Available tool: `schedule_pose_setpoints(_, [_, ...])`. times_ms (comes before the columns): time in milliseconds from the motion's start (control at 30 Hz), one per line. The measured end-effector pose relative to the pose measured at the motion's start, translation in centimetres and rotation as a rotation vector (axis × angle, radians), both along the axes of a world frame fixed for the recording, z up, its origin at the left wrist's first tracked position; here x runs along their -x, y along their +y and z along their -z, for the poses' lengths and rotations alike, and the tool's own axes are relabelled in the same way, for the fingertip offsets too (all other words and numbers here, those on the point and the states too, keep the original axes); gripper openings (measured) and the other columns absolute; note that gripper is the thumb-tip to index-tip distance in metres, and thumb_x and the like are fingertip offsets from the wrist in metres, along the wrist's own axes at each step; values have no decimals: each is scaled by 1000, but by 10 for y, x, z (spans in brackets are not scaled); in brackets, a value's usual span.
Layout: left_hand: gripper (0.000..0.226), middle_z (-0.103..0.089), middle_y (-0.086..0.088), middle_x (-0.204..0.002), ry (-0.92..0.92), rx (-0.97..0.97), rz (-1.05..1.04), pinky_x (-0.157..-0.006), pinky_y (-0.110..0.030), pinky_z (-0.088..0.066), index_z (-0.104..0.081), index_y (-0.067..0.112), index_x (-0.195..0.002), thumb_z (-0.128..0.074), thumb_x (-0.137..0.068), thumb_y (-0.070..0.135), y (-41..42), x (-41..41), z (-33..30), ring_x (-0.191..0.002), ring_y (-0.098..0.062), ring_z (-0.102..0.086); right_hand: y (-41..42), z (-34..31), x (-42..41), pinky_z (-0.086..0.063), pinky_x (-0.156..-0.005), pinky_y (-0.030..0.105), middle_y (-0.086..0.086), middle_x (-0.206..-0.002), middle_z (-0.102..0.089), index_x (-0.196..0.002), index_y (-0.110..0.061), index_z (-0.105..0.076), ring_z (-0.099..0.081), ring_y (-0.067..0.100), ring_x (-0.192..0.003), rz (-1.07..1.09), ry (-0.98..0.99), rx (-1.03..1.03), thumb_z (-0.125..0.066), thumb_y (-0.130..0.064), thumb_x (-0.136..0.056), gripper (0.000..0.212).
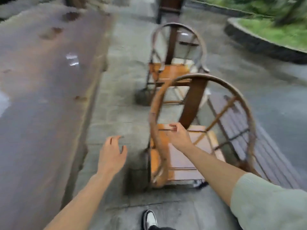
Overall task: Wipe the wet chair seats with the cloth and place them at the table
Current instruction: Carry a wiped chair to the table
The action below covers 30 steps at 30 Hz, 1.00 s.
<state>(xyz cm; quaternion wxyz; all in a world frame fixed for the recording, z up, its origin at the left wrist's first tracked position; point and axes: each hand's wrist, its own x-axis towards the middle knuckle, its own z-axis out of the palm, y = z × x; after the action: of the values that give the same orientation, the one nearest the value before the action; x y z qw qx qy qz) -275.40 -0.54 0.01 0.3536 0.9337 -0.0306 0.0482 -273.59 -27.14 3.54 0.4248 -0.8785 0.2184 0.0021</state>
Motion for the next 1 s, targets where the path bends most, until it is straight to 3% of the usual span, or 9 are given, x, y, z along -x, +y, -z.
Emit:
schedule_pose_setpoints(133, [40,-58,-20,-123,57,-4,200,-104,-47,-40,-58,3,-124,-67,-87,13,-82,-36,-5,-119,-40,-52,-99,-9,39,-47,-71,21,3,-98,-69,-121,-11,-64,-70,10,-92,263,-42,-56,-63,-16,-93,29])
schedule_pose_setpoints(233, [39,-57,-17,-122,76,-47,275,-105,-45,-38,-57,5,-126,-64,-89,17,-122,-63,-23,-119,-37,-50,-149,-7,49,-41,-72,28,9,-105,-71,-117,-12,-65,-67,25,-98,363,-38,-63,-62,-21,-94,25])
schedule_pose_setpoints(333, [42,-56,-16,-123,7,-136,342,-105,-44,-37,-56,6,-128,-62,-87,14,-141,-96,-45,-119,-36,-49,-171,1,23,-42,-64,22,4,-105,-71,-119,-15,-63,-66,21,-93,372,-51,-86,-61,-23,-95,25])
schedule_pose_setpoints(400, [44,-53,-16,-126,-11,-208,399,-106,-43,-36,-54,5,-131,-57,-87,11,-148,-120,-60,-122,-35,-46,-168,5,-2,-44,-62,14,-4,-99,-67,-125,-15,-60,-64,6,-82,341,-72,-117,-62,-19,-95,31])
schedule_pose_setpoints(433, [46,-52,-15,-128,-18,-241,417,-107,-42,-35,-52,5,-133,-54,-87,9,-151,-136,-66,-124,-34,-45,-164,8,-19,-46,-68,14,-4,-100,-66,-128,-14,-59,-65,5,-84,317,-84,-136,-63,-18,-95,33])
schedule_pose_setpoints(533, [49,-50,-14,-132,-6,-298,505,-109,-43,-36,-51,6,-134,-48,-85,2,-163,-175,-81,-126,-33,-43,-147,15,-61,-50,-96,35,2,-112,-64,-132,-16,-58,-64,22,-107,279,-79,-180,-65,-20,-95,38])
schedule_pose_setpoints(700, [48,-50,-9,-132,-63,-362,731,-108,-41,-38,-53,9,-132,-50,-84,4,-186,-276,-75,-123,-30,-45,-121,34,-134,-40,-83,27,-3,-113,-64,-129,-22,-59,-61,17,-107,304,-58,-194,-65,-27,-95,35])
schedule_pose_setpoints(800, [47,-50,-11,-133,-93,-392,829,-109,-42,-38,-54,9,-132,-51,-85,5,-201,-354,-66,-125,-31,-45,-102,37,-192,-42,-87,27,1,-120,-62,-135,-19,-57,-58,17,-106,344,-57,-161,-63,-26,-96,40])
schedule_pose_setpoints(1000, [41,-54,-14,-122,-143,-421,1107,-101,-46,-43,-56,9,-126,-53,-86,15,-210,-481,-55,-115,-34,-49,-62,33,-299,-40,-75,23,2,-121,-62,-137,-17,-56,-59,17,-103,626,-79,-186,-63,-24,-98,40])
